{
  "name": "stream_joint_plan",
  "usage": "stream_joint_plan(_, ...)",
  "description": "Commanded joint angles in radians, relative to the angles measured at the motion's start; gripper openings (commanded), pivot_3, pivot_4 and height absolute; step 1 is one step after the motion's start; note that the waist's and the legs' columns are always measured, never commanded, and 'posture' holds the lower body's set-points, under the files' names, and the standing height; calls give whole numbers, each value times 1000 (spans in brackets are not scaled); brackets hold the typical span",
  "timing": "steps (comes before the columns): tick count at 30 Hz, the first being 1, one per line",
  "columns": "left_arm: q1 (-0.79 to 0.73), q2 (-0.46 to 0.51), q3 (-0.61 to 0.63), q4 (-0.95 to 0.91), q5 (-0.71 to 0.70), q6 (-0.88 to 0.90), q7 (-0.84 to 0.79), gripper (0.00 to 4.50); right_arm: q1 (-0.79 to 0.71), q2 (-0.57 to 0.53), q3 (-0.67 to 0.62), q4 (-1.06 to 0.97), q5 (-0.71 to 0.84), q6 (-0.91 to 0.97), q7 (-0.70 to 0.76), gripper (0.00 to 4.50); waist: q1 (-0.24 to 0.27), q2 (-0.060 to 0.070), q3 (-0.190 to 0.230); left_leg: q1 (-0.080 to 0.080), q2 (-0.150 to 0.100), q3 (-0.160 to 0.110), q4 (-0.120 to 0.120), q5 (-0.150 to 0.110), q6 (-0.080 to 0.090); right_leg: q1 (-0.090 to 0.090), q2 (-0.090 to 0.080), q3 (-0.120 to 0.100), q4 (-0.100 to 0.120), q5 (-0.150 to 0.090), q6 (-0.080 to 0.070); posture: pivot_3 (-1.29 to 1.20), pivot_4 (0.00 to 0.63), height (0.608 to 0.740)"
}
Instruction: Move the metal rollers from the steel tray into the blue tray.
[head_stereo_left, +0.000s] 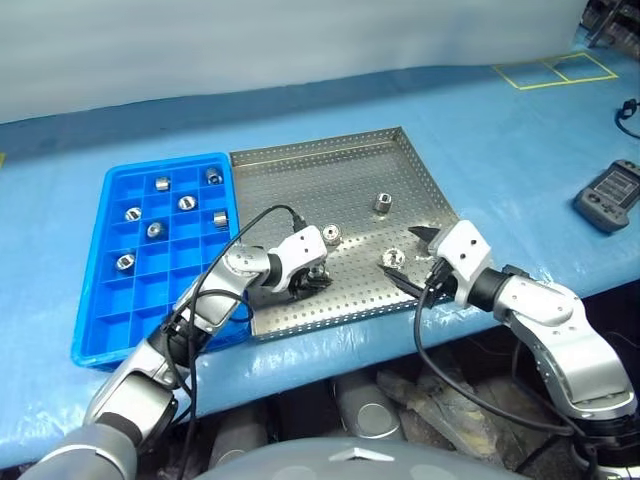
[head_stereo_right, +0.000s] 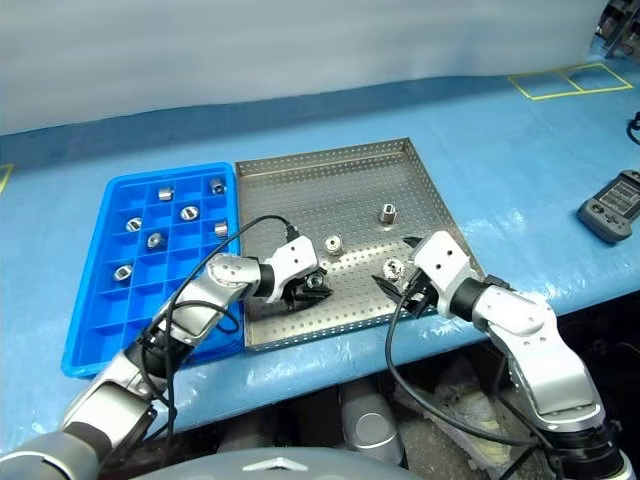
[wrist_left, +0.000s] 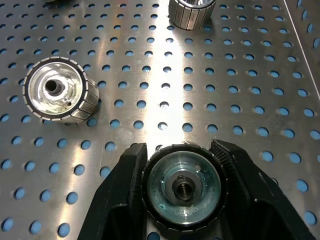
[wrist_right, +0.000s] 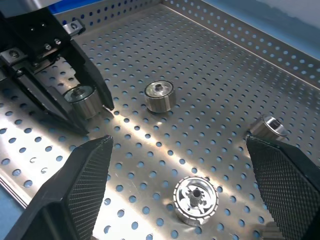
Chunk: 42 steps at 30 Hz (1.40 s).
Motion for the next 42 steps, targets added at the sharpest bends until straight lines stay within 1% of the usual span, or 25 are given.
stream_joint_plan(1, 26, 45, 110, -160, -39, 34, 15, 1756, -34, 13, 25, 17, 24, -30, 37, 4500, 5, 0, 0, 0, 0, 0, 0, 0, 0, 0, 0, 0, 0, 0, 0, -237, 150, 740)
stream_joint_plan(4, 77, 81, 231, -292, -91, 80, 44, 1756, -73, 27, 57, 55, 29, -44, 69, 4500, 20, 0, 0, -1, 0, 0, 0, 0, 0, -1, 0, 0, 0, 0, 0, -189, 150, 740)
stream_joint_plan(7, 131, 111, 343, -409, -125, 136, 84, 1756, -115, 44, 90, 96, 32, -62, 103, 4500, 45, -1, 0, -1, 0, 0, 0, 0, 0, -2, 0, 0, 0, 0, 0, -139, 150, 740)
stream_joint_plan(10, 212, 165, 433, -522, -125, 193, 124, 1756, -156, 57, 115, 134, 32, -86, 140, 4500, 75, -1, 0, -1, 1, -1, 0, 0, 0, -3, 0, -1, 0, 0, -1, -98, 150, 740)
stream_joint_plan(14, 348, 231, 541, -653, -101, 279, 188, 1756, -196, 66, 135, 178, 23, -112, 170, 4500, 123, -1, 1, -2, 0, -1, -1, 0, 0, -3, -1, -2, 0, 3, -6, -59, 150, 740)
stream_joint_plan(18, 532, 237, 701, -841, -84, 410, 253, 1756, -227, 74, 159, 213, 20, -135, 202, 4500, 170, -2, 1, -3, 0, -3, -1, -1, 0, -4, -3, -5, -1, 3, -7, -9, 150, 740)
stream_joint_plan(21, 615, 227, 765, -915, -84, 464, 286, 1756, -241, 79, 168, 235, 18, -148, 218, 4500, 211, -3, 1, -4, 0, -6, -1, -1, -1, -4, -5, -8, -1, 2, -9, 24, 150, 740)
stream_joint_plan(24, 676, 210, 793, -933, -78, 472, 318, 1756, -259, 87, 180, 257, 14, -159, 233, 4500, 244, -2, 1, -4, 0, -11, -1, 0, -3, -2, -4, -14, 0, 0, -12, 46, 150, 740)
stream_joint_plan(29, 716, 170, 807, -844, -66, 427, 363, 1756, -280, 93, 187, 281, 5, -172, 247, 4500, 271, -3, 1, -2, 0, -14, -1, 2, -5, 2, -4, -17, 0, -3, -17, 55, 150, 740)
stream_joint_plan(34, 733, 167, 786, -787, -58, 401, 385, 1756, -280, 87, 183, 281, 4, -175, 249, 4500, 273, -3, 1, -2, 0, -15, -1, 2, -6, 2, -3, -18, 0, -3, -18, 44, 150, 740)
stream_joint_plan(41, 708, 154, 778, -740, -86, 363, 382, 1756, -261, 83, 173, 265, 5, -174, 242, 4500, 272, -3, 1, -2, 0, -16, -1, 2, -6, 2, -3, -19, 0, -3, -18, 31, 150, 740)
stream_joint_plan(42, 699, 152, 778, -735, -90, 356, 383, 2106, -260, 83, 173, 265, 5, -174, 242, 4500, 272, -3, 1, -2, 0, -16, -1, 2, -6, 2, -3, -19, 0, -3, -18, 29, 150, 740)
